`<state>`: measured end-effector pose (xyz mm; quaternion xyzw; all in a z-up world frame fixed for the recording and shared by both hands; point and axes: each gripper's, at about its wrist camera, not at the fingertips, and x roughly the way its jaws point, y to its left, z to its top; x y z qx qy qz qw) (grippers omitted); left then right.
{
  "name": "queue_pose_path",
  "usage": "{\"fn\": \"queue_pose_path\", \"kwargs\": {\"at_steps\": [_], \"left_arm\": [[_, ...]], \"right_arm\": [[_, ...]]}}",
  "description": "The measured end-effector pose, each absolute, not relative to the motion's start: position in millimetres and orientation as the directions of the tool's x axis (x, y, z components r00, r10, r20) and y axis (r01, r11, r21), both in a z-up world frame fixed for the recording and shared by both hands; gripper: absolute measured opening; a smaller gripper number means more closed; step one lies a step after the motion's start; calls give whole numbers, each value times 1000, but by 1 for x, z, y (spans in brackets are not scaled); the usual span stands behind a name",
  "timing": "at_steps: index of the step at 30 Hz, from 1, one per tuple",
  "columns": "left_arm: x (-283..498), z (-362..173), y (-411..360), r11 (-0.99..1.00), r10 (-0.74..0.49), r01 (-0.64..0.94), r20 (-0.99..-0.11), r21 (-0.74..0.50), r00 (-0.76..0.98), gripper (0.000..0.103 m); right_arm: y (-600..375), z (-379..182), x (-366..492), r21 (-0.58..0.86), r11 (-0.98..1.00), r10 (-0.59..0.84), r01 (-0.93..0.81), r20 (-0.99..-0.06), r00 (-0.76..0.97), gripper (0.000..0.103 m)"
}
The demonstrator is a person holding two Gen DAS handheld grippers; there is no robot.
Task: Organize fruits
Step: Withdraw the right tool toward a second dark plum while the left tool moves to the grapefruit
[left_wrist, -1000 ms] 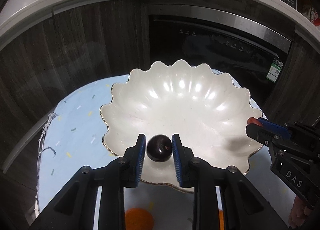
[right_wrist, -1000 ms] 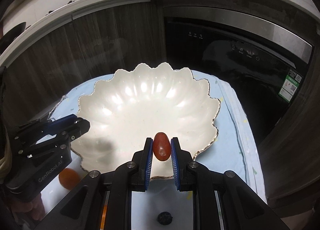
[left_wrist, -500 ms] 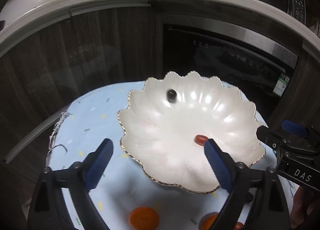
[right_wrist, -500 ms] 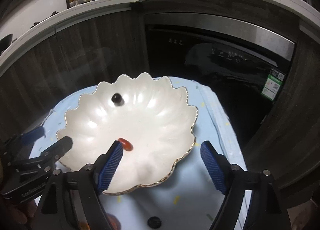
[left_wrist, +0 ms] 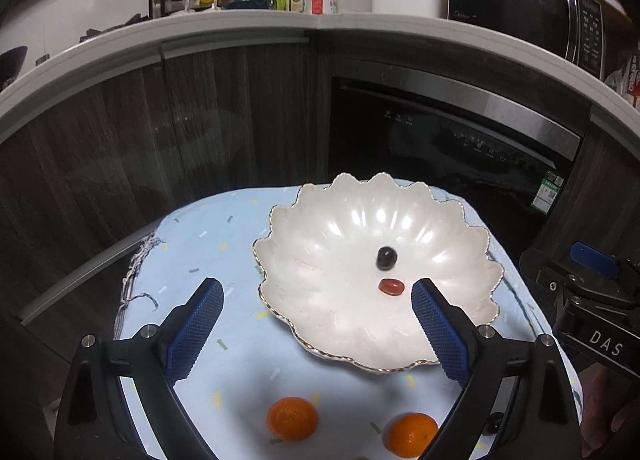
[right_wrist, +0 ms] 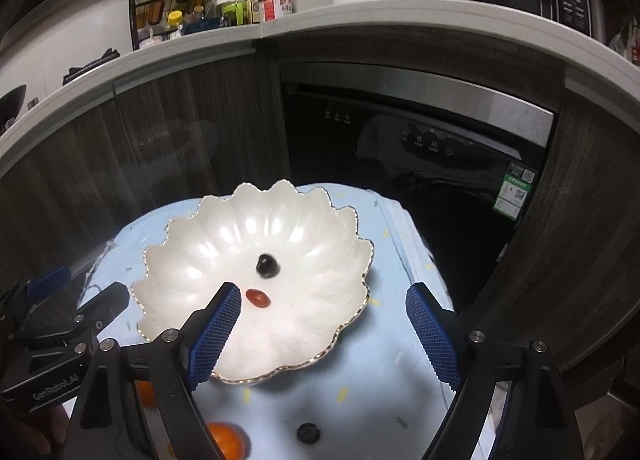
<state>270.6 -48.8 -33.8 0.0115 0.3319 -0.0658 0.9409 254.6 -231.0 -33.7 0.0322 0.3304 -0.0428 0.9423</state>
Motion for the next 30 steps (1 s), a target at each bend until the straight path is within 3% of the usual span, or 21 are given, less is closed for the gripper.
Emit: {"fn": "queue_pose_path", "kwargs": {"at_steps": [17, 30], "left_arm": [[226, -6, -39, 997, -73, 73, -612, -25, 788, 96], [193, -20, -41, 996, -86, 82, -631, -36, 771, 96]], "right_arm": [[-225, -10, 213, 24, 996, -58, 88, -574, 817, 85], [-216, -3, 181, -22, 1000, -28, 20, -531, 847, 85]]}}
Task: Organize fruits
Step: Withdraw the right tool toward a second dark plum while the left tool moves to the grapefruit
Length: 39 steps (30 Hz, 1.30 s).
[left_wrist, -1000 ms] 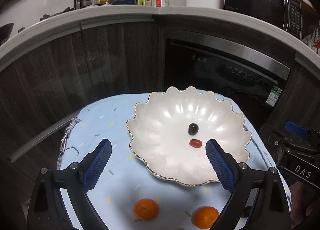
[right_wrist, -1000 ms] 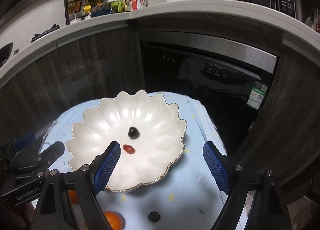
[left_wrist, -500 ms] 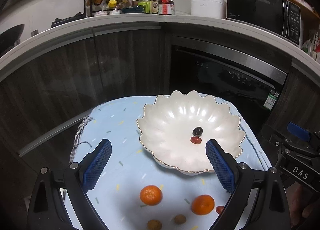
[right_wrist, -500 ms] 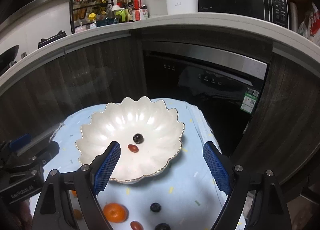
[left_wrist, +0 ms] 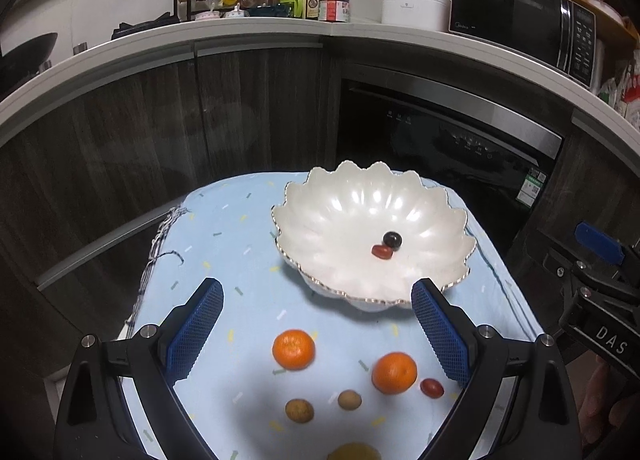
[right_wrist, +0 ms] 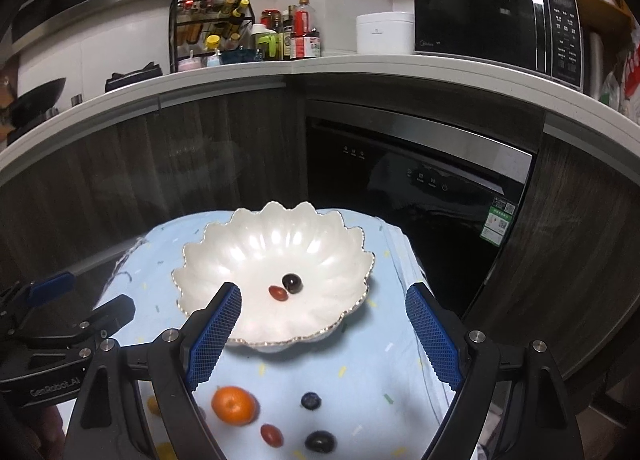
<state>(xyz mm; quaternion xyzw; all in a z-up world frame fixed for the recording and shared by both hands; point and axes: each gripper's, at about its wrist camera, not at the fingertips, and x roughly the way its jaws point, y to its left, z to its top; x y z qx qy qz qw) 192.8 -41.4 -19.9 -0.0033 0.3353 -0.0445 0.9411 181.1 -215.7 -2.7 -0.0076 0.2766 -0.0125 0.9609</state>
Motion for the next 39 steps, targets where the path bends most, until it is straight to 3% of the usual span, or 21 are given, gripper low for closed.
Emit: {"fn": "queue_pose_path", "kwargs": {"at_steps": [14, 29, 39], "left_arm": [[157, -43, -49, 995, -82, 102, -636, -5, 768, 96], [128, -72, -55, 990, -83, 136, -646, 32, 759, 95], [116, -92, -64, 978, -126, 204, -659, 44, 742, 81]], "right_arm": [[-218, -28, 153, -40, 999, -21, -2, -557, 830, 84], [-217, -69, 139, -37, 999, 8, -40, -617, 787, 70], [-219, -90, 133, -51, 998, -2, -39, -632, 775, 58]]}}
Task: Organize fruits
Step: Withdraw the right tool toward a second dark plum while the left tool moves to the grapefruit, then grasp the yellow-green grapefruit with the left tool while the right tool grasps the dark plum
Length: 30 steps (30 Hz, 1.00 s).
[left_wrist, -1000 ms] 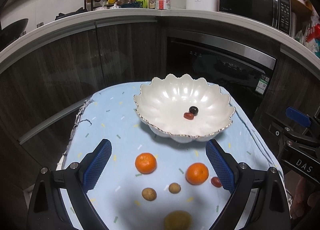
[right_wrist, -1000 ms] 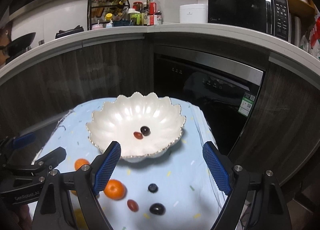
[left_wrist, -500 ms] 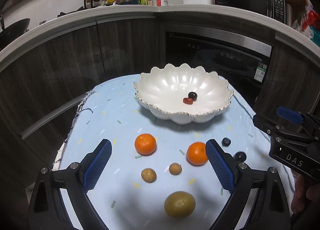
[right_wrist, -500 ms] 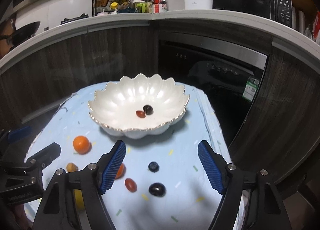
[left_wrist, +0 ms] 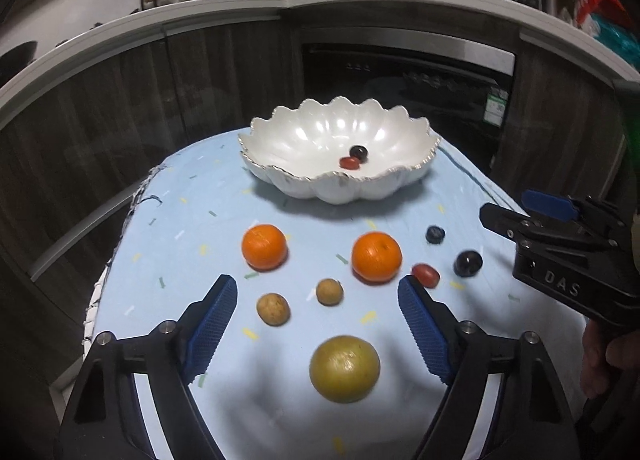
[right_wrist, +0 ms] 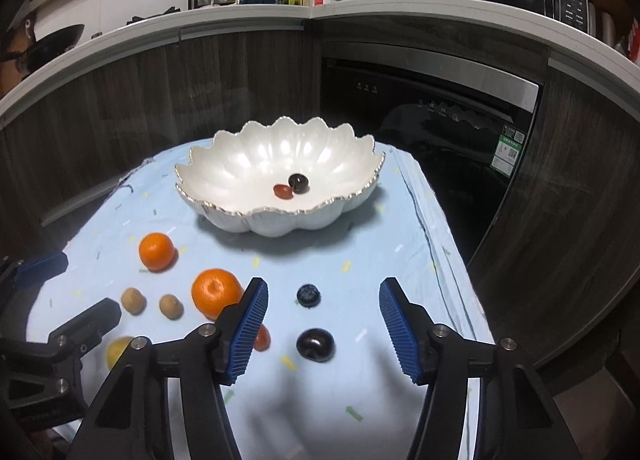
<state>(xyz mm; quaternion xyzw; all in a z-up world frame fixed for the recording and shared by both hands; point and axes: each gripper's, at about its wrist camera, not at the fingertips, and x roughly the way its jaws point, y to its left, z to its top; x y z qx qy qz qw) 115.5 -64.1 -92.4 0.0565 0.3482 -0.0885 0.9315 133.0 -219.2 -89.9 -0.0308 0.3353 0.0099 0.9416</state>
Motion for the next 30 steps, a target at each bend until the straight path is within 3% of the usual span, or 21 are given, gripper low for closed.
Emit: {"fn": "queue_pose_path", "kwargs": {"at_steps": [23, 30], "left_arm": [[115, -142, -68, 973, -145, 231, -735, 16, 662, 66], [116, -149, -71, 970, -141, 240, -749, 25, 648, 59]], "right_arm": [[-219, -134, 139, -68, 996, -10, -51, -682, 731, 56], [-220, -146, 146, -68, 996, -13, -49, -702, 712, 48]]}}
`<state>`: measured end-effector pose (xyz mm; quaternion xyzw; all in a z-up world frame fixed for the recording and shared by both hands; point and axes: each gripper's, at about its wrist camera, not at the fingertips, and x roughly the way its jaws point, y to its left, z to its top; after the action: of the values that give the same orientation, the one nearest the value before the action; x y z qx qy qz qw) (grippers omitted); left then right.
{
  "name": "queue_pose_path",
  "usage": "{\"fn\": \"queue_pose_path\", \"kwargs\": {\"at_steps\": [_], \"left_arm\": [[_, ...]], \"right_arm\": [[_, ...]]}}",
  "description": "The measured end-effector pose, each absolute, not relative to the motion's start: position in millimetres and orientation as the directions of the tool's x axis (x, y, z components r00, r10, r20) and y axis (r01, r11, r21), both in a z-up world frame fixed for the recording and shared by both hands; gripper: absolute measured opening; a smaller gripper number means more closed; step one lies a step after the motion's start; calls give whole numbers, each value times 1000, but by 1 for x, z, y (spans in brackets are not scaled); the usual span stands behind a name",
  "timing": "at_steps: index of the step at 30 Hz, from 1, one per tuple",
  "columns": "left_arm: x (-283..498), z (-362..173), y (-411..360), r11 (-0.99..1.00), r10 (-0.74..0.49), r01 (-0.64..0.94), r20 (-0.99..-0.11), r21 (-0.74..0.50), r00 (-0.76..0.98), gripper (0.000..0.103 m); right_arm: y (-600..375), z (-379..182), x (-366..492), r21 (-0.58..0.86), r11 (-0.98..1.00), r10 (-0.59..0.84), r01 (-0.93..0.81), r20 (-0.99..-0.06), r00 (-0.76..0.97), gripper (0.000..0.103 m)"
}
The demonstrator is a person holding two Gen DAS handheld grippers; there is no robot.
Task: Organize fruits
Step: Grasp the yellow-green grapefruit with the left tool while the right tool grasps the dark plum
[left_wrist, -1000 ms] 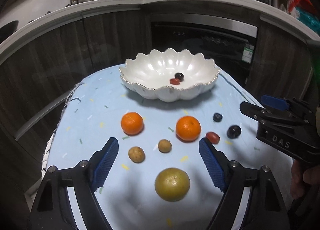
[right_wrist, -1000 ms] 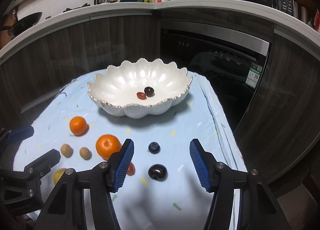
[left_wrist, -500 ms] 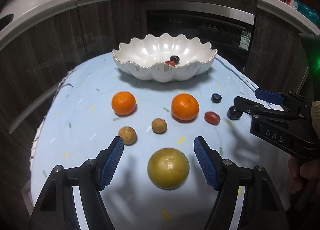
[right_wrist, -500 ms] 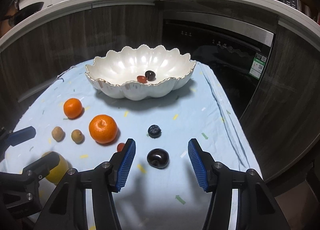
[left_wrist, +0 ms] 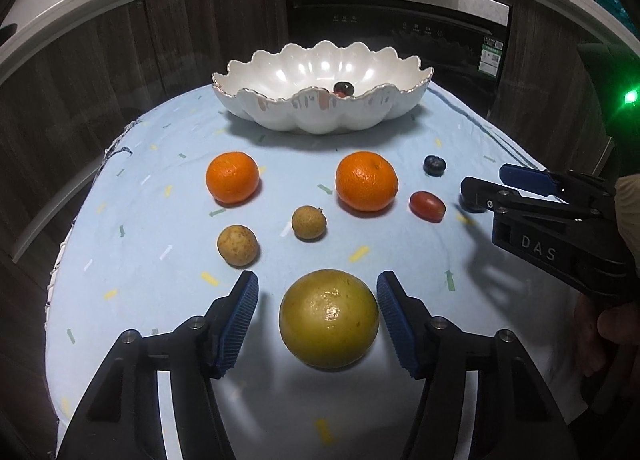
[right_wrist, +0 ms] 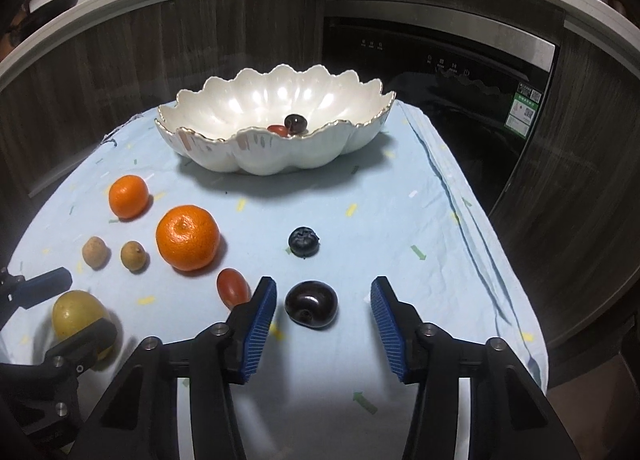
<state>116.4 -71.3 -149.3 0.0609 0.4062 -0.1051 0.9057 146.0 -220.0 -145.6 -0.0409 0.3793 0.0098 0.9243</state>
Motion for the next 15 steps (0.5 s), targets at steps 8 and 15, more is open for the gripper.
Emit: {"fn": "queue_pose_path", "kwargs": {"at_steps": [8, 15], "left_arm": [[119, -155, -72, 968, -161, 251, -762, 2, 627, 52], [120, -156, -72, 966, -180, 259, -766, -17, 617, 48]], "right_arm": [[-220, -157, 153, -53, 997, -2, -54, -730, 684, 41], [-220, -163, 156, -35, 997, 16, -63, -747, 664, 30]]}}
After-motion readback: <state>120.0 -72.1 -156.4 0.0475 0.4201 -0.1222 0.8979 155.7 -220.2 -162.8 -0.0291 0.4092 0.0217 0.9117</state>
